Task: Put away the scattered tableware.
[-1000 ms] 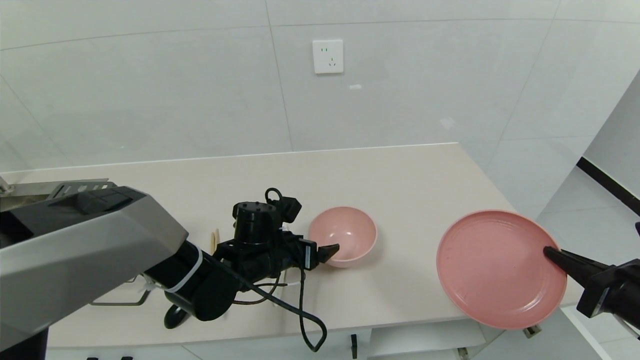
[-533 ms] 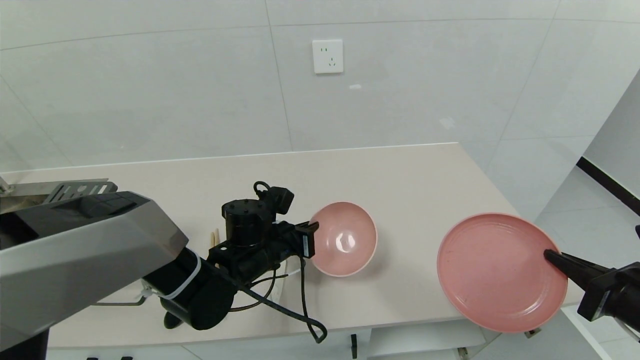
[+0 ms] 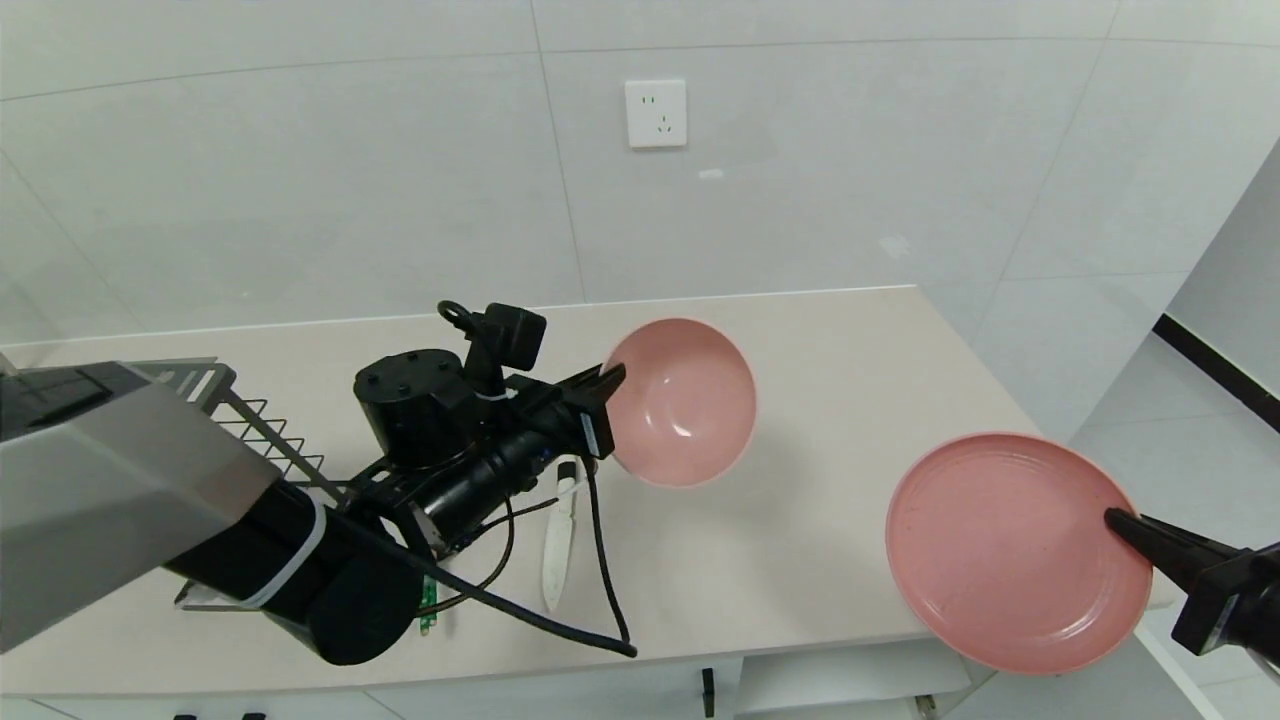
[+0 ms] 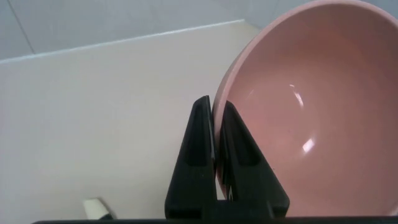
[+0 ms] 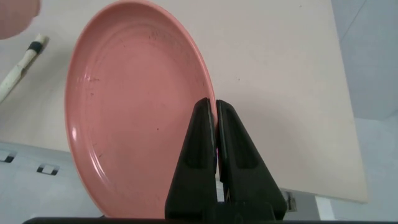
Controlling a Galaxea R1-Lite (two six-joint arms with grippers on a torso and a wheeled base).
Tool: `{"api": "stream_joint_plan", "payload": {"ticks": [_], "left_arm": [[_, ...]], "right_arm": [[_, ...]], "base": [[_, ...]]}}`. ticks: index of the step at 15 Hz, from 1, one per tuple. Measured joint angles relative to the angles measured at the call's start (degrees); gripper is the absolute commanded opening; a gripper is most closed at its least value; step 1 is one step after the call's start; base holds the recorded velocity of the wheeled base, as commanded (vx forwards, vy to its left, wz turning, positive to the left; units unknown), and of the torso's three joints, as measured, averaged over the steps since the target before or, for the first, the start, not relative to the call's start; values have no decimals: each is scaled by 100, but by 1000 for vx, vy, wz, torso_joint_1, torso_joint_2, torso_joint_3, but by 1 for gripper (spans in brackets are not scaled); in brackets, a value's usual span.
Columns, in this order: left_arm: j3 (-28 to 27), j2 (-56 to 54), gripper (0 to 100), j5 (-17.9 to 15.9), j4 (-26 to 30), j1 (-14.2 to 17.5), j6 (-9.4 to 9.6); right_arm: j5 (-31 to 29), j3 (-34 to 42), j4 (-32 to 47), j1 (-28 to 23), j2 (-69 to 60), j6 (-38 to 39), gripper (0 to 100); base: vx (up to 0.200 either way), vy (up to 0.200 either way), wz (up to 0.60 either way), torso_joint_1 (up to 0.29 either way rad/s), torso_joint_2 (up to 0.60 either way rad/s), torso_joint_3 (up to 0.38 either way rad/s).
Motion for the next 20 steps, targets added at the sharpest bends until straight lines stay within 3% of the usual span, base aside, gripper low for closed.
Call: {"api": "stream_joint_plan", "payload": {"ticks": [2,7,11,15,17,20], "left_arm": [[369,-341,0,-21,-98,-56,106],[1720,-1386,0,-178,-266,-183,101],[2723,-1738,0,-177,-1165,-190,35],[3652,-1783,0,-134,-1363,-188,68],[4074,-1920,0,-134,-1357,-185,-143],[4231,-2350,0,-66,-1256,-190,-898]], "right_arm": [[0,18,13,-144,-127,0,0],[0,29,93,-283,-631,0,0],[0,29,364,-289,-1112,0,0],[-6,29,433,-258,-1267,-11,0],[-22,29,974,-243,-1429,-46,0],[-33,29,1935,-227,-1971,-108,0]], "base": [[0,0,0,0,0,0],[0,0,0,0,0,0],[0,0,0,0,0,0],[0,0,0,0,0,0],[0,0,0,0,0,0],[0,0,0,0,0,0]]}}
